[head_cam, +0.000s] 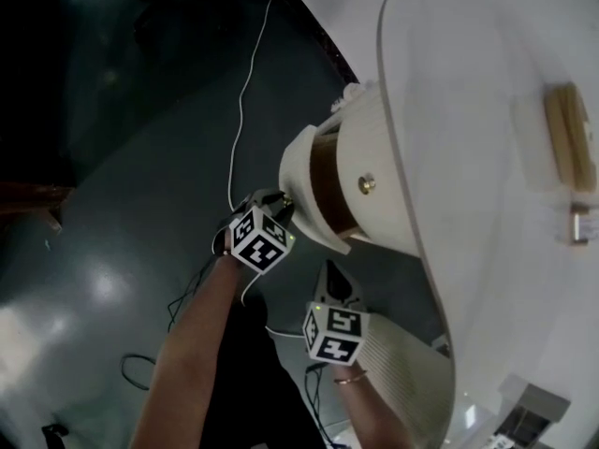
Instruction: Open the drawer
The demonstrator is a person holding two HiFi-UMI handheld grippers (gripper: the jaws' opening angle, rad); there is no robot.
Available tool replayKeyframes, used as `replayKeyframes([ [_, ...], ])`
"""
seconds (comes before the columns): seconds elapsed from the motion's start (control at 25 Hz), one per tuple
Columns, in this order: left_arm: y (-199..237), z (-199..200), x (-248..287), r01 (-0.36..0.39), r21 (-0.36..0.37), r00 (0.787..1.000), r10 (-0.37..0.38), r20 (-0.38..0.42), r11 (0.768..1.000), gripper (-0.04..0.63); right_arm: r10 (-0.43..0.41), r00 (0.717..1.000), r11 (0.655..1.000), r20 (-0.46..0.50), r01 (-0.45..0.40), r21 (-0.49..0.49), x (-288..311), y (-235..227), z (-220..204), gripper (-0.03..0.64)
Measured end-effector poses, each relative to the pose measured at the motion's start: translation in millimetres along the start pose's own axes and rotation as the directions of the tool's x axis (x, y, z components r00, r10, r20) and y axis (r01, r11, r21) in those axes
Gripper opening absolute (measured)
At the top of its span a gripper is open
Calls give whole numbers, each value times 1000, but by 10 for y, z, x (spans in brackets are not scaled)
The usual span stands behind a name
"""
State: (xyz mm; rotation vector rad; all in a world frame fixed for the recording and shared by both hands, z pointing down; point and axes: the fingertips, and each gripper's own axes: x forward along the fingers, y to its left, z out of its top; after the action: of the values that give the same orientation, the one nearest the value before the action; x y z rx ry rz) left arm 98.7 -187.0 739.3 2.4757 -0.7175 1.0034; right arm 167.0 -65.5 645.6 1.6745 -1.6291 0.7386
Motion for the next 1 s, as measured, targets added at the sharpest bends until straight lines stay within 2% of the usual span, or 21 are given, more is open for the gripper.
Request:
replayKeyframes([
  [0.44, 249, -605, -537, -105, -140, 993, 97, -65, 985, 98, 31, 999, 999, -22, -32, -28, -308, 237, -176, 3],
  [0.76, 343, -876, -778, -160, -228, 986, 144, -88, 960, 91, 63, 998, 997, -16, -64, -40, -432, 439, -204, 3],
  [1.0, 373, -977, -867, -174, -247, 983, 152, -106, 953, 86, 72, 997, 996, -17, -73, -47, -505, 515, -233, 3],
])
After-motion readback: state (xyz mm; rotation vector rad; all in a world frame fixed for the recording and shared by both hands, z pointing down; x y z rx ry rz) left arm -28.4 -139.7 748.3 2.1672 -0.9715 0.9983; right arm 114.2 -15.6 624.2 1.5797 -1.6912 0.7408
